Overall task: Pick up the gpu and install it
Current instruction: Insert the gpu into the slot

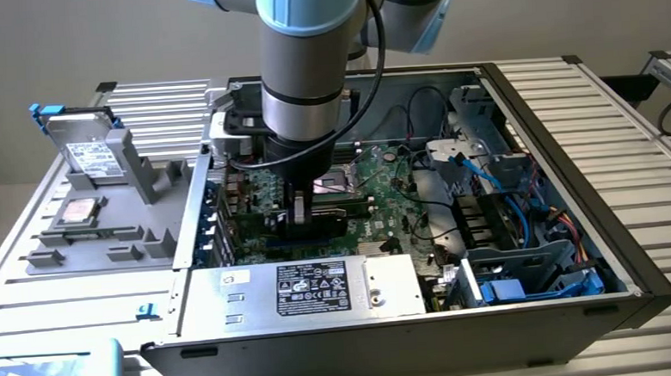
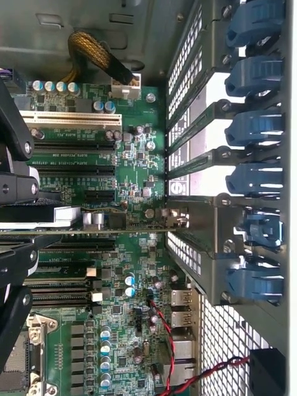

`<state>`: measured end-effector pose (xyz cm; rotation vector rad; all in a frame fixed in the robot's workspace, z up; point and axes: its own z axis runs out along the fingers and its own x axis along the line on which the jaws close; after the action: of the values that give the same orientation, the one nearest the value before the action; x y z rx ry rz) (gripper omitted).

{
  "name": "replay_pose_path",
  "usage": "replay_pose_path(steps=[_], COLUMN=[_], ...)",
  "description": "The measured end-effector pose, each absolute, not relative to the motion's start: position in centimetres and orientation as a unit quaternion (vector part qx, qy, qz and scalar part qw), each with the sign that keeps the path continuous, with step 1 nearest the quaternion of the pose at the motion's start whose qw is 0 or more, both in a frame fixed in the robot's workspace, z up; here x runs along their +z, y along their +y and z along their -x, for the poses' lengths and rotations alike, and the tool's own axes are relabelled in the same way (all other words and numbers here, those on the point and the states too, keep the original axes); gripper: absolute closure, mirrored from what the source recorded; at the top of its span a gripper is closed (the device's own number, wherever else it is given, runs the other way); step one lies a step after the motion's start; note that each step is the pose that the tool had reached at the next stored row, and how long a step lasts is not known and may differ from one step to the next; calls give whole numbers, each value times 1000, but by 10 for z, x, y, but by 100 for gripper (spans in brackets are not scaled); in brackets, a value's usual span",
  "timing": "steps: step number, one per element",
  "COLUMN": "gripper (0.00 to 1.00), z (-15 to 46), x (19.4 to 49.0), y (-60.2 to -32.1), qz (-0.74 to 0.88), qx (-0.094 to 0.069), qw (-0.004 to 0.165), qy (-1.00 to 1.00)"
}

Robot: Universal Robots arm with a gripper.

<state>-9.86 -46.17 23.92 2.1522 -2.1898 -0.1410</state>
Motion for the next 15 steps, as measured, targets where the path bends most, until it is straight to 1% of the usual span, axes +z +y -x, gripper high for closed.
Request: replay_pose_path(steps=[15], gripper=[72], z=[101], x=[237], y=[-462], qz=[-697], qx=[-46], qw=[34], qy=[-715])
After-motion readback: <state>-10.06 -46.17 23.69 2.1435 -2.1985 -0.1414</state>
